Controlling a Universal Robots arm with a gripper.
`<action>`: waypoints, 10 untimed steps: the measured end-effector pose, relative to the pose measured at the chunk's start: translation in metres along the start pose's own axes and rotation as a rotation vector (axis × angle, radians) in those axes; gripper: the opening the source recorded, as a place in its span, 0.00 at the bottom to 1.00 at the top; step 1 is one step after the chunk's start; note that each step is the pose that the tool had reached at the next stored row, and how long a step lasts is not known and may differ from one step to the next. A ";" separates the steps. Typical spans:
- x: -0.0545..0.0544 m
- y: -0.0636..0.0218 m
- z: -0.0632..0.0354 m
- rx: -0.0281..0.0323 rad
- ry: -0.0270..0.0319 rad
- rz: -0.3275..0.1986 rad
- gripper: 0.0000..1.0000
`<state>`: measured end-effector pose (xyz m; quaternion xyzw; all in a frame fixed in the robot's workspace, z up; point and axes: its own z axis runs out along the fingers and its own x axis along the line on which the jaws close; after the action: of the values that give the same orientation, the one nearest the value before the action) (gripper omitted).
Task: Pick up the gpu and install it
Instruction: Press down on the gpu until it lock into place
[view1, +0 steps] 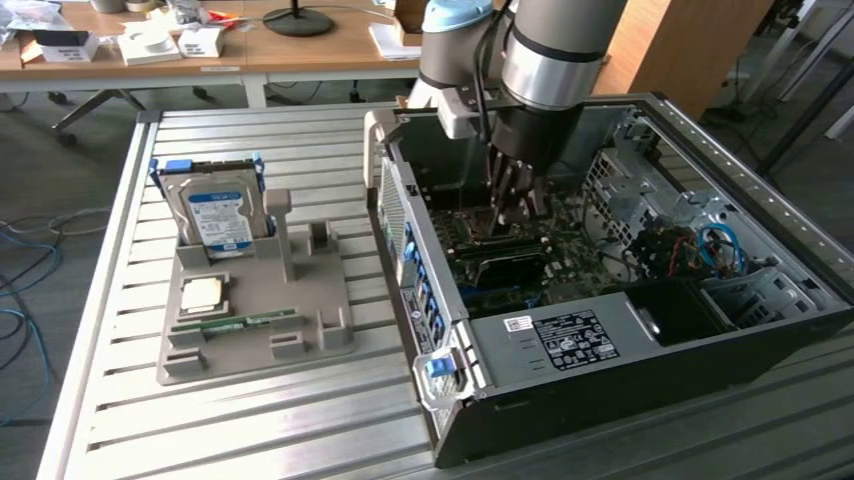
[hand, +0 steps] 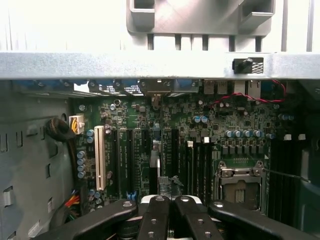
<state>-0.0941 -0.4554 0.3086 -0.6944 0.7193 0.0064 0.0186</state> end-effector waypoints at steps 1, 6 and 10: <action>0.000 0.0000 0.0000 0.0001 -0.0002 0.000 0.11; 0.000 0.0000 -0.0005 -0.0001 0.0001 0.000 0.11; 0.000 -0.0018 -0.0012 -0.0001 -0.0001 0.000 0.11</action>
<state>-0.0923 -0.4554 0.3099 -0.6944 0.7193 0.0065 0.0186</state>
